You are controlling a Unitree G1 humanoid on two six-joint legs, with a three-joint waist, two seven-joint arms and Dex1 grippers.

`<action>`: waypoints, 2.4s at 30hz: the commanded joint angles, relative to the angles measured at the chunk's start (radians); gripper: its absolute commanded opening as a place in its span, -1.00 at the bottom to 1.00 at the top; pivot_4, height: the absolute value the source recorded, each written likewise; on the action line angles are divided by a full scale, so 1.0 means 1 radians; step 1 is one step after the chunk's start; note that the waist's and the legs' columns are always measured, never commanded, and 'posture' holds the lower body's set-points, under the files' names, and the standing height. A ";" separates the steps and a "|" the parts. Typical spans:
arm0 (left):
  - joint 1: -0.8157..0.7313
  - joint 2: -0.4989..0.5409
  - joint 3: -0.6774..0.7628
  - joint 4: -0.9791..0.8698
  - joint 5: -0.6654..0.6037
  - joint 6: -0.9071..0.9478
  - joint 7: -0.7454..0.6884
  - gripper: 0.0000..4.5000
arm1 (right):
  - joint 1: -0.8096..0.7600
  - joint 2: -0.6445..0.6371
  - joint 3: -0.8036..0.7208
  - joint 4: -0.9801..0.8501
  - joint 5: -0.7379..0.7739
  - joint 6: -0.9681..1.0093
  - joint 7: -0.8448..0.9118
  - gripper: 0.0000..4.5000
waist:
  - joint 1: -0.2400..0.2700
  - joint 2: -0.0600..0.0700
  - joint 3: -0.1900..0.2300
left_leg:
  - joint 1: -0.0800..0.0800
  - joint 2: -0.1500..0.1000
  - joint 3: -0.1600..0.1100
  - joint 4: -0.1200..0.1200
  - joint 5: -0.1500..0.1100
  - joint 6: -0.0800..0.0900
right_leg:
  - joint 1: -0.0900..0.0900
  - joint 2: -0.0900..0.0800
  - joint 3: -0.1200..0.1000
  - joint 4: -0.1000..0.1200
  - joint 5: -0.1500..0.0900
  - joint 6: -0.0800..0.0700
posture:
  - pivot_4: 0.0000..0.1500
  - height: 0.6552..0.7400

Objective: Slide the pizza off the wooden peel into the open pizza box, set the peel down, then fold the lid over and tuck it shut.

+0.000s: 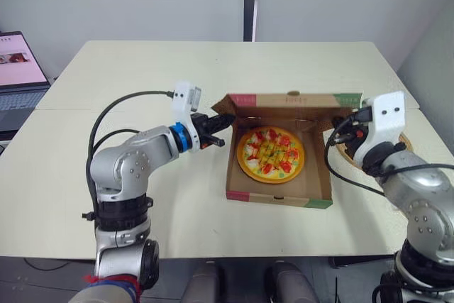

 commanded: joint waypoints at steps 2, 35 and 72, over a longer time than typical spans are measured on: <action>0.080 -0.022 -0.012 -0.075 -0.042 -0.007 0.015 -1.00 | 0.065 0.044 0.021 -0.077 0.004 -0.078 -0.009 -0.98 | -0.001 0.000 0.000 | 0.000 0.000 0.000 0.000 0.000 0.000 | 0.000 0.000 0.000 0.000 0.000 0.000 | 1.00 1.00; 0.273 0.050 -0.126 -0.060 0.022 -0.242 0.028 -1.00 | 0.557 -0.097 0.016 -0.078 0.052 -0.430 0.228 0.86 | 0.004 0.000 -0.001 | 0.001 0.000 0.000 -0.001 0.000 0.001 | 0.002 0.001 -0.001 -0.002 0.000 0.000 | 1.00 1.00; 0.332 0.415 -0.122 -0.039 -0.027 -0.372 -0.408 0.36 | 0.053 -0.408 0.070 0.186 0.263 -0.281 0.330 -1.00 | 0.005 0.000 -0.001 | 0.000 0.001 -0.001 -0.001 0.000 0.001 | 0.001 0.000 -0.001 -0.002 0.000 0.000 | 1.00 1.00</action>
